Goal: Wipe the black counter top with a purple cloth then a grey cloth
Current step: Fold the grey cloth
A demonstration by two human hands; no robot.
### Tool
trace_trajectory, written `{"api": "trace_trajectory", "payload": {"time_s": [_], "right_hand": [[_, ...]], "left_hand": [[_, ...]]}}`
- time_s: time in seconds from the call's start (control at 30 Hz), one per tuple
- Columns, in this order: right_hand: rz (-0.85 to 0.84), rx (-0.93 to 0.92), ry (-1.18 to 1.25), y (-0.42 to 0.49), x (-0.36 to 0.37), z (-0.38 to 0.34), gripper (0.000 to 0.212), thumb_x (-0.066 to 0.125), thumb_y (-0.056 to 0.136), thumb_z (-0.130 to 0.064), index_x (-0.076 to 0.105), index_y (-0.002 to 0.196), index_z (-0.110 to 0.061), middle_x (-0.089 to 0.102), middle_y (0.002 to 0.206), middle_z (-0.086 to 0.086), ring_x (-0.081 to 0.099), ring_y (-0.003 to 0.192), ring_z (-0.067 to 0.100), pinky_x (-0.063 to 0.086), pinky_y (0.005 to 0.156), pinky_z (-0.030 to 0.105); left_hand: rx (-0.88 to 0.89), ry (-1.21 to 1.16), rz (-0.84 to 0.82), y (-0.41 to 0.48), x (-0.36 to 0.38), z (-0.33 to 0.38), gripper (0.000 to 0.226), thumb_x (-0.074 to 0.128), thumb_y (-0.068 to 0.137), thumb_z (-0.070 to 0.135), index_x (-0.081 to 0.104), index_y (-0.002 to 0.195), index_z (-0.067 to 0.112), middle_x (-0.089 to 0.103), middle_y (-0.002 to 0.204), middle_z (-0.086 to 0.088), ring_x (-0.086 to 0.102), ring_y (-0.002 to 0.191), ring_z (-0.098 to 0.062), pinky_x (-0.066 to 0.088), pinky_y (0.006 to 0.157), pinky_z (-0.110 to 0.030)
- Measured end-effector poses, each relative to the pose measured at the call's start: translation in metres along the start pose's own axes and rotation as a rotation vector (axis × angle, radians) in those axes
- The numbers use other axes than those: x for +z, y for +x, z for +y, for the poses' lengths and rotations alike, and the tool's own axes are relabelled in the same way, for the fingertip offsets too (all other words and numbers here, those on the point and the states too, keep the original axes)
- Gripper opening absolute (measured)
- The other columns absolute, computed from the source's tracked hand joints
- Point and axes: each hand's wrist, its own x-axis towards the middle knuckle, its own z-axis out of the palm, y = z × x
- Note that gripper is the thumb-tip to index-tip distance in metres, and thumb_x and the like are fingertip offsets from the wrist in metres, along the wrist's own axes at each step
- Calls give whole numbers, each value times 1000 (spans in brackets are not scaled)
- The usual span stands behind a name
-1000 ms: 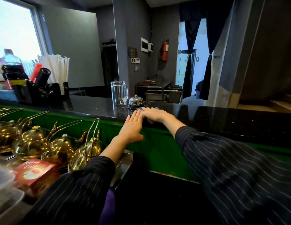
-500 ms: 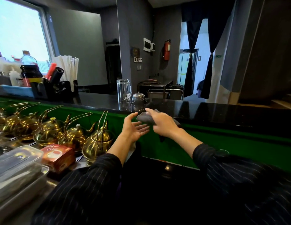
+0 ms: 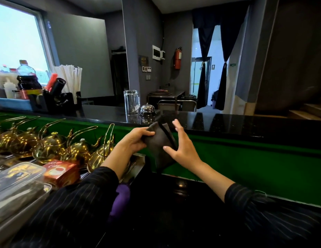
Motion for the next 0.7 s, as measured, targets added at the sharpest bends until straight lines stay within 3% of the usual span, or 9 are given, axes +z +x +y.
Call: {"api": "trace_trajectory", "payload": {"time_s": [0.1,0.17,0.23,0.3,0.4,0.53,0.63,0.7], "right_hand": [[-127,319,225,7,9,6,96,77,78,-29,16,152,-29,36,151,6,39,137,24,35,112,42],[-176,430,386,14,18,9,83,79,75,-26,33,145,-24,52,137,9,57,117,24,46,102,41],[-152,466,518,22,27,4,55,76,79,-15,50,128,-17,63,118,7,64,104,22,51,88,34],[-107,462,597,35,36,-2,34,73,81,-7,55,109,-18,65,111,7,63,103,24,52,87,42],[-50,419,591,64,45,-11,31,70,81,3,53,98,-17,62,108,11,64,100,26,57,85,47],[-17,331,394,105,57,-18,39,69,80,2,51,110,-15,59,105,7,64,95,24,60,77,42],[50,246,214,137,69,-19,44,69,81,1,50,118,-14,60,104,10,62,91,24,57,77,38],[81,195,113,158,79,-17,37,66,83,2,52,115,-8,56,98,9,56,89,22,47,70,28]], "left_hand": [[37,-100,65,-3,-14,14,28,39,89,-7,62,90,8,73,66,-4,71,59,-14,59,58,-23],[53,-163,116,-1,-25,20,28,39,90,-6,62,89,9,73,65,-4,70,58,-14,58,57,-22],[54,-182,159,2,-37,24,26,40,89,-5,62,90,10,72,64,-3,70,57,-14,57,57,-22],[62,-176,210,8,-49,29,24,41,89,-6,61,89,9,71,63,-4,69,57,-16,57,57,-24],[103,-108,323,24,-67,39,21,44,87,-9,60,88,5,67,76,-11,64,70,-23,56,63,-33],[236,211,517,53,-96,53,18,60,78,-11,65,80,7,65,84,-16,64,85,-33,55,84,-45],[282,661,706,70,-112,59,23,72,73,2,71,95,10,70,99,-14,65,99,-29,53,92,-41],[311,851,726,81,-119,61,32,73,75,5,69,107,7,70,105,-13,63,101,-26,51,93,-35]]}}
